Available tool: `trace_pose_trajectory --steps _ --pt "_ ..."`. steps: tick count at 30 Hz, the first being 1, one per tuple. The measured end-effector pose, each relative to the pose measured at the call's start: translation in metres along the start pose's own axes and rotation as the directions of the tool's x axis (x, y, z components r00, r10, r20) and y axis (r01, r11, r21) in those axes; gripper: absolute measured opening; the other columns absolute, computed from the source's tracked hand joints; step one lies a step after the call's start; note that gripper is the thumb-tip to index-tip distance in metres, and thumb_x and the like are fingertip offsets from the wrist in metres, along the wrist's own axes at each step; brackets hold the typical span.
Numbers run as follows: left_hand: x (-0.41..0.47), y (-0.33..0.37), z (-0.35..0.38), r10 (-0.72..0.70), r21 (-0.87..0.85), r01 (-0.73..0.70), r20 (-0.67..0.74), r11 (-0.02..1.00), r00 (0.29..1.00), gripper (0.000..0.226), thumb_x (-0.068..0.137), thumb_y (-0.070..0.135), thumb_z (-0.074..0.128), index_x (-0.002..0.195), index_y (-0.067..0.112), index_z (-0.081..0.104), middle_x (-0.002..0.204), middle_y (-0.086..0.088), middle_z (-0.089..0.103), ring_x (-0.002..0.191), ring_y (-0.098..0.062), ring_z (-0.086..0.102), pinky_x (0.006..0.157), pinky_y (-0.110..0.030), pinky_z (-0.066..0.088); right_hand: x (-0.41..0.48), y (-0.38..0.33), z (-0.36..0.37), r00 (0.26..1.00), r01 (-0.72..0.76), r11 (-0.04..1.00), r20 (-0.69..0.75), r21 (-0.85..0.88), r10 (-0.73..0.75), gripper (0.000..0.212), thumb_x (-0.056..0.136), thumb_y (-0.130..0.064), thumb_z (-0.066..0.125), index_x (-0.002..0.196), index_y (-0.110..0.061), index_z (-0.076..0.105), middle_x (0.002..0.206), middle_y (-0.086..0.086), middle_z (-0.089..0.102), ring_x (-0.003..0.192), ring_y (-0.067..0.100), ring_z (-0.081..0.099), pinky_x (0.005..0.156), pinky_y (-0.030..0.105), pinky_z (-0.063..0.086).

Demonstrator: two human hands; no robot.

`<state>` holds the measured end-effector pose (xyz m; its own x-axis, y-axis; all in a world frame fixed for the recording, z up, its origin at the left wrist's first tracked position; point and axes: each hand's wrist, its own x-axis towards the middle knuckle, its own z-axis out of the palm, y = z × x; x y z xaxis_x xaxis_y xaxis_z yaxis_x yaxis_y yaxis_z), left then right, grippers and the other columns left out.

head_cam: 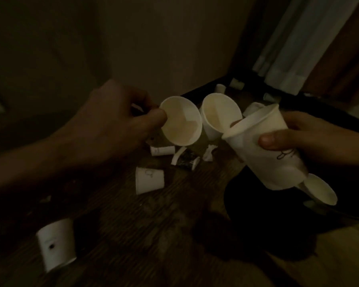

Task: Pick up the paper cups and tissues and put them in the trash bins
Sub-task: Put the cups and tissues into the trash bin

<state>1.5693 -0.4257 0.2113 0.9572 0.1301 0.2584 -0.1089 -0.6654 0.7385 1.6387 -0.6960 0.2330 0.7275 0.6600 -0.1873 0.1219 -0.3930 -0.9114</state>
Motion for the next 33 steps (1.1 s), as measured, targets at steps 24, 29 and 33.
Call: trace_pose_trajectory --steps 24,29,33 --pt "0.102 0.101 0.249 0.101 0.184 -0.26 0.6 0.948 0.794 0.033 0.075 0.053 0.048 0.075 0.026 0.066 0.07 0.007 0.067 0.065 0.001 0.062 0.048 -0.016 0.047 -0.078 0.148 -0.157 0.931 -0.347 0.911 -0.204 -0.225 0.304 0.065 0.04 -0.089 0.065 0.09 -0.048 0.072 0.087 -0.032 0.069 0.08 -0.011 0.065 0.056 0.006 0.049" --pt "0.092 0.091 0.237 0.153 0.221 -0.426 0.713 0.877 0.684 0.034 0.086 0.049 0.045 0.096 0.027 0.069 0.1 0.01 0.065 0.088 0.0 0.059 0.078 -0.03 0.054 -0.066 0.158 -0.143 0.927 -0.372 0.769 -0.24 -0.519 0.287 0.093 0.041 -0.088 0.054 0.123 -0.046 0.055 0.1 -0.035 0.052 0.087 -0.013 0.051 0.069 0.007 0.037" --pt "0.086 0.088 0.199 0.265 0.127 -0.442 0.643 0.888 0.718 0.026 0.088 0.039 0.05 0.102 0.026 0.068 0.099 0.019 0.06 0.092 0.008 0.054 0.076 -0.011 0.044 -0.059 0.143 -0.128 0.938 -0.265 0.739 -0.342 -0.619 0.05 0.06 0.056 -0.084 0.054 0.103 -0.048 0.06 0.095 -0.031 0.058 0.083 -0.018 0.048 0.069 0.013 0.041"
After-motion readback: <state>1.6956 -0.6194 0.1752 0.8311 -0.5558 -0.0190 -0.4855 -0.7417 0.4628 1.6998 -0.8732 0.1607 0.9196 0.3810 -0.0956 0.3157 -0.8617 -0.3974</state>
